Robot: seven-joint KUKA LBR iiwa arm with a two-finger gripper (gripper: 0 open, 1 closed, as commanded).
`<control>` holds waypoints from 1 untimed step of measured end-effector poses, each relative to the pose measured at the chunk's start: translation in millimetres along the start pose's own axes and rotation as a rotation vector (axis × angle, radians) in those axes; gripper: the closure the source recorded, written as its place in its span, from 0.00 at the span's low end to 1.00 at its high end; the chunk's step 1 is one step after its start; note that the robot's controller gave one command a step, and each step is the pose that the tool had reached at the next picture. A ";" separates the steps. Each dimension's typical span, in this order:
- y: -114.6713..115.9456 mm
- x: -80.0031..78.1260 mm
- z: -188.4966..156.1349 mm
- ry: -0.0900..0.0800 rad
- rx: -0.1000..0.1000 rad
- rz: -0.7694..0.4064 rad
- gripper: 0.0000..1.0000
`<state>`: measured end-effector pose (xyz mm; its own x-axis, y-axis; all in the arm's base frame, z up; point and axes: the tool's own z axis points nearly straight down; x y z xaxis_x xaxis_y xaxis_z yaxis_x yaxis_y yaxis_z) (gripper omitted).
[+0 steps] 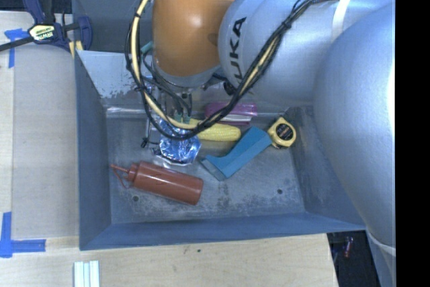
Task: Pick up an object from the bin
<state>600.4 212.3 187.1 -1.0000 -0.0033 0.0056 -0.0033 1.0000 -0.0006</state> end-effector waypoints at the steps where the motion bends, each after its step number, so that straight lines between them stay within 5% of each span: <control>1: -1.4 -2.0 -5.2 -0.008 -0.002 0.003 0.00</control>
Offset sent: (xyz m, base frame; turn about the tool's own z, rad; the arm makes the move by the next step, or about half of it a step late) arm -0.0154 -0.0920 -0.1171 -0.0223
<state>602.4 210.9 192.3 -1.0000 0.0002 -0.0028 0.0002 1.0000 0.0011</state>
